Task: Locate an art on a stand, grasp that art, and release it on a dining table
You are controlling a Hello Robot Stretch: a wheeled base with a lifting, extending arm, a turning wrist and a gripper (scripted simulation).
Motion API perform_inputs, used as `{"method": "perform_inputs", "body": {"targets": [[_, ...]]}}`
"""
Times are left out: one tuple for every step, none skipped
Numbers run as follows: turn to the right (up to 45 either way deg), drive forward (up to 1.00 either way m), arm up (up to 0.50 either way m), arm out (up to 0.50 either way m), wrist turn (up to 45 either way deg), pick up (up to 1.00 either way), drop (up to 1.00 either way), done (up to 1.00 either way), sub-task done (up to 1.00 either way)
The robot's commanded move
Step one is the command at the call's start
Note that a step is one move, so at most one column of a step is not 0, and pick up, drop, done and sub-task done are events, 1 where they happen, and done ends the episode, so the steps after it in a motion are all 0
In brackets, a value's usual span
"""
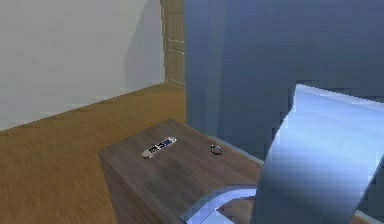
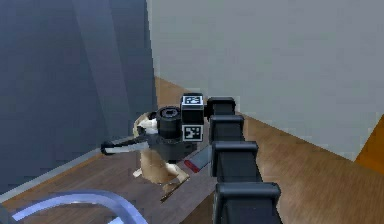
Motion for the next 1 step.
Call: {"method": "perform_inputs", "body": {"targets": [[0.0, 0.00, 0.00, 0.00, 18.0, 0.00, 0.00, 0.00, 0.00]]}}
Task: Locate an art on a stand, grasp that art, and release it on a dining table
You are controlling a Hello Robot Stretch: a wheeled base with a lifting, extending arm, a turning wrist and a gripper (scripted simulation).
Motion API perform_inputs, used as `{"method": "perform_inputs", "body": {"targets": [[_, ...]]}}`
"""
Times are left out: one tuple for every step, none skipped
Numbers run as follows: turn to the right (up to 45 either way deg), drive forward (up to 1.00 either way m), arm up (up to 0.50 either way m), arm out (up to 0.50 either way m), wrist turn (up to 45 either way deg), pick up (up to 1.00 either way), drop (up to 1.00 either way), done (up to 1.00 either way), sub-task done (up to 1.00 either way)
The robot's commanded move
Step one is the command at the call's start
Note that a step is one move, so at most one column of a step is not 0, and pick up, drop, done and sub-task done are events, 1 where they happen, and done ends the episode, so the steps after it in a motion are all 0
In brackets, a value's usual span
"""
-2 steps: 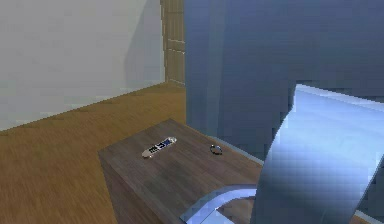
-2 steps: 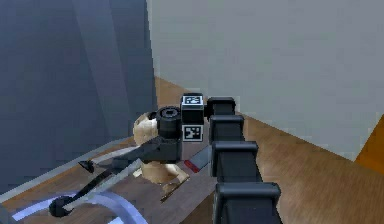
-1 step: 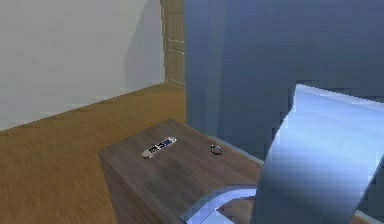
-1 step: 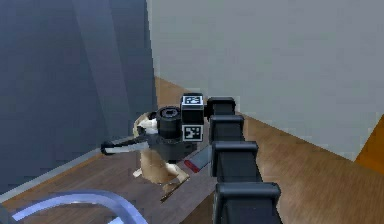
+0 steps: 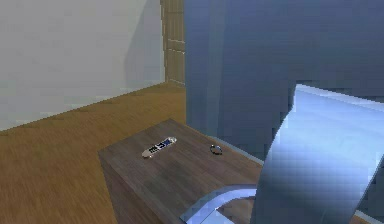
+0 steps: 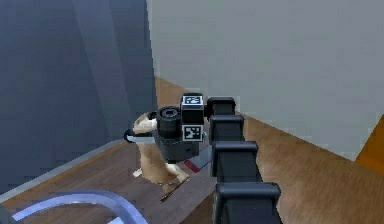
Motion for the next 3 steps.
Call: {"method": "perform_inputs", "body": {"targets": [[0.0, 0.00, 0.00, 0.00, 0.0, 1.00, 0.00, 0.00, 0.00], [0.0, 0.00, 0.02, 0.00, 0.0, 0.00, 0.00, 0.00, 0.00], [0.0, 0.00, 0.00, 0.00, -45.0, 0.00, 0.00, 0.00, 0.00]]}}
